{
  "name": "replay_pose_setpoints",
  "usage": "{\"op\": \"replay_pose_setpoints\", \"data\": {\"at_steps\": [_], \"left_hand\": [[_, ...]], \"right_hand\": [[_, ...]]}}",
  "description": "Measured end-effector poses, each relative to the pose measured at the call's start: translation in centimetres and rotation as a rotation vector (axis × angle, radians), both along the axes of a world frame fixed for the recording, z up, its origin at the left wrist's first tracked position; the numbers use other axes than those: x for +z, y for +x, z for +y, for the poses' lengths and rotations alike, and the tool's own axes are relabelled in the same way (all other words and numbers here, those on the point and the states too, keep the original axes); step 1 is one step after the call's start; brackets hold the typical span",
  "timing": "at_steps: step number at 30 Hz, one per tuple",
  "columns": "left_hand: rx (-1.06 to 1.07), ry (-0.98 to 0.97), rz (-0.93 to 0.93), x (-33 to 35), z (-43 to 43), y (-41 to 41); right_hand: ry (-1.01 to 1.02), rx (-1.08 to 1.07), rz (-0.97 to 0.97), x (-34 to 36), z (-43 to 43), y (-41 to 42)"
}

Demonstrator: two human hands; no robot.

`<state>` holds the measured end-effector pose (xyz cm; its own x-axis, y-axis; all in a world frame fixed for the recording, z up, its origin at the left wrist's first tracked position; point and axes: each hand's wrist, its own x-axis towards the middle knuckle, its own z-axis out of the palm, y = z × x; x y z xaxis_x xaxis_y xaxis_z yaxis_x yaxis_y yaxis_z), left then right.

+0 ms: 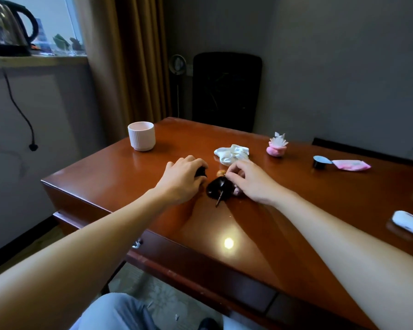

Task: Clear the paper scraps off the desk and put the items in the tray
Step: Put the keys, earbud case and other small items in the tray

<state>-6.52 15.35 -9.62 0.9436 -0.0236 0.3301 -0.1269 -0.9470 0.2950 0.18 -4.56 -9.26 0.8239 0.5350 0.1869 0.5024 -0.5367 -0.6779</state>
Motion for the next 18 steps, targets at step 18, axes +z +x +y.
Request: {"op": "replay_pose_setpoints", "data": {"at_steps": [18], "left_hand": [[-0.224, -0.063, -0.033, 5.4, -13.5, 4.3]], "right_hand": [[0.053, -0.282, -0.036, 5.4, -13.3, 2.2]]}}
